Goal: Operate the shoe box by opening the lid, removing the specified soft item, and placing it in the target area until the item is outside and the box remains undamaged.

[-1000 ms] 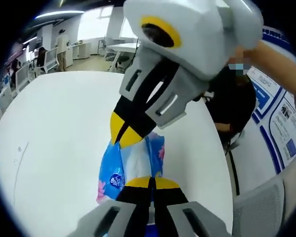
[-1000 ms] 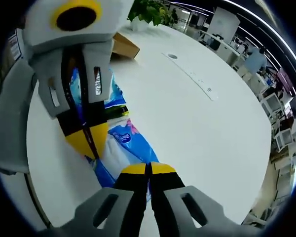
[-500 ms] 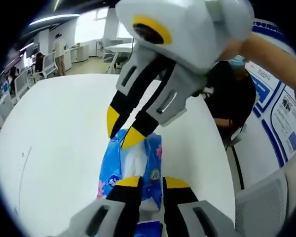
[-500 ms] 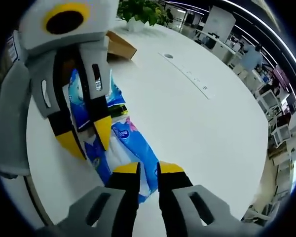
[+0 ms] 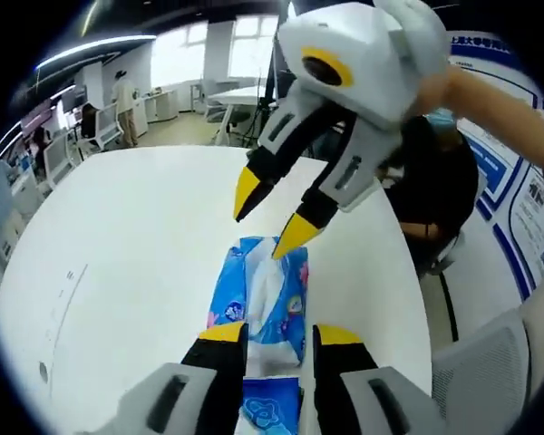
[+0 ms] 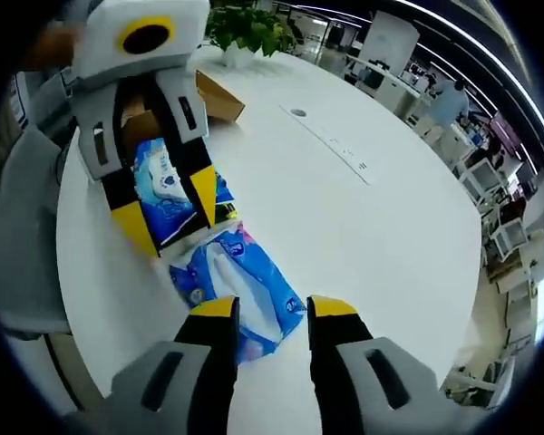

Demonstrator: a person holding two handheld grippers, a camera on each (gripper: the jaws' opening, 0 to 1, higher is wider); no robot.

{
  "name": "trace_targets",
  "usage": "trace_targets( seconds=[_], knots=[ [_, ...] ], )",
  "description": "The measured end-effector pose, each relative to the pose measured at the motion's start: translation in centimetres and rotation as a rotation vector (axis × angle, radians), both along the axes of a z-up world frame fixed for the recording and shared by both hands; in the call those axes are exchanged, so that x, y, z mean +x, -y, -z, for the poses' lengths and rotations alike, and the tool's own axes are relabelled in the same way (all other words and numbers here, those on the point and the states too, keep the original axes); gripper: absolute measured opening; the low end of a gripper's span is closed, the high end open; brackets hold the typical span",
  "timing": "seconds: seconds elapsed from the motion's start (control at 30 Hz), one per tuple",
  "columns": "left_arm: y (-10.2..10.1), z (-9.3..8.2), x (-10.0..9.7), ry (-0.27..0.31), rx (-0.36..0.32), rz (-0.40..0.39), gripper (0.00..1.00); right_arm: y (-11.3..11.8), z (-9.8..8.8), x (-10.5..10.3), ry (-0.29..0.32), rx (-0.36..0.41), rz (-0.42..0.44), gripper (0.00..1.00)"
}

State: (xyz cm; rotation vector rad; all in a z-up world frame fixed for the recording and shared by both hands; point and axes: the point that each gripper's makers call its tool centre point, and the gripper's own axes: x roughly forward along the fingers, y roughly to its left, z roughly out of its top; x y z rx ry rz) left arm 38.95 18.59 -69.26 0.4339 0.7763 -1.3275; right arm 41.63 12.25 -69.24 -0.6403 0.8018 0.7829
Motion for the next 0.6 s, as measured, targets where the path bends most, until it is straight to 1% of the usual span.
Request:
trace_targets(
  seconds=[0.03, 0.13, 0.23, 0.33, 0.4, 0.47, 0.53, 0.6],
  knots=[
    [-0.3, -0.4, 0.3, -0.002, -0.01, -0.029, 0.29, 0.0, -0.2, -0.1, 0.003, 0.003, 0.006, 0.3],
    [-1.2, -1.3, 0.4, 0.017, -0.026, -0.053, 0.3, -0.3, -1.1, -0.4, 0.017, 0.015, 0.017, 0.33],
    [-2.2, -1.9, 0.5, 0.032, -0.036, -0.079, 0.3, -0.7, -2.0, -1.0, 0.028, 0.025, 0.034, 0.36],
    [-3.3, -2.5, 0.3, 0.023, -0.063, -0.121, 0.31, -1.3, -2.9, -1.7, 0.043, 0.051, 0.042, 0.4],
    [-4.2, -2.9, -0.3, 0.019, -0.064, -0.127, 0.33, -1.7, -3.4, -2.2, 0.051, 0.053, 0.044, 0.45],
    [-5.2, -3.2, -0.6, 0.058, -0.06, -0.116, 0.36, -1.9, -3.9, -2.6, 0.066, 0.053, 0.047, 0.5],
    [-6.0, -3.7, -0.7, 0.082, -0.073, -0.129, 0.4, -2.3, -4.5, -3.1, 0.077, 0.057, 0.052, 0.53],
    [-6.7, -4.3, -1.0, 0.071, -0.097, -0.154, 0.45, -2.7, -5.1, -3.4, 0.087, 0.068, 0.059, 0.55]
  ],
)
